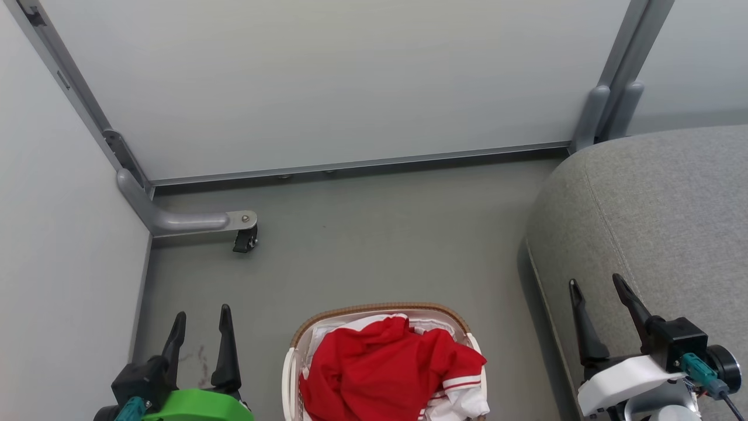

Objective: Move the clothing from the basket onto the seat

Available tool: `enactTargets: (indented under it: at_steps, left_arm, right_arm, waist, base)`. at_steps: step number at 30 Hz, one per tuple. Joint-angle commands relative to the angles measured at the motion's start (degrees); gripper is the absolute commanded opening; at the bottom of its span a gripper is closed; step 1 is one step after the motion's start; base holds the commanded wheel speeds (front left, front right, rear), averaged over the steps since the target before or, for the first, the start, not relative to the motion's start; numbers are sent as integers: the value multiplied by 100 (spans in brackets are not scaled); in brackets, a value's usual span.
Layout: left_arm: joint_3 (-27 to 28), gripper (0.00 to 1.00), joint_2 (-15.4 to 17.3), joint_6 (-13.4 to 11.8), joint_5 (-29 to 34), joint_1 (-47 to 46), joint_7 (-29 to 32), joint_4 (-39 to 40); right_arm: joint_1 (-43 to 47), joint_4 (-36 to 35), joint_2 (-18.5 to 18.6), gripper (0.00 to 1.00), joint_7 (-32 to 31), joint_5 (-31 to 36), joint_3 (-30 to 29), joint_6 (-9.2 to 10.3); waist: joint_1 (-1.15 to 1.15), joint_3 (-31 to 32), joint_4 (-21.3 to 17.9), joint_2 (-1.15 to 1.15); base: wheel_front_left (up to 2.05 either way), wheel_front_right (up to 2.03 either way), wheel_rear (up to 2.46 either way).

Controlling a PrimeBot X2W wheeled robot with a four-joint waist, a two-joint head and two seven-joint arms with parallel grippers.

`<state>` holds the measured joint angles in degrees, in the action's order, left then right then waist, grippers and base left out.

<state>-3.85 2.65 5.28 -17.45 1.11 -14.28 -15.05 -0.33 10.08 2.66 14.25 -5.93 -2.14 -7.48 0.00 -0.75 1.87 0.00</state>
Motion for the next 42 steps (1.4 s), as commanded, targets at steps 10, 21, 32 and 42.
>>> enactTargets:
  at_steps: [10, 21, 32, 42]
  left_arm:
    - [-28, 100, 40, -5, 251, 74, -98, -108]
    - [-30, 100, 39, -9, 234, 81, -98, -131]
    - [-59, 100, 39, 7, 246, 57, -98, -149]
    - [-296, 100, 38, 71, 448, -457, -98, -220]
  right_arm:
    - [83, -16, 37, 100, 103, 310, 7, -1]
    - [84, -22, 37, 100, 103, 310, 2, -1]
    - [65, -74, 37, 100, 103, 287, 4, -1]
    - [-276, -206, 36, 100, 102, 317, -28, 0]
  waist:
    - [0, -16, 7, 0]
    - [0, -22, 4, 0]
    - [0, -75, -13, 0]
    - [0, -693, -130, 0]
  base:
    - [0, 0, 0]
    - [0, 0, 0]
    - [0, 0, 0]
    - [0, 0, 0]
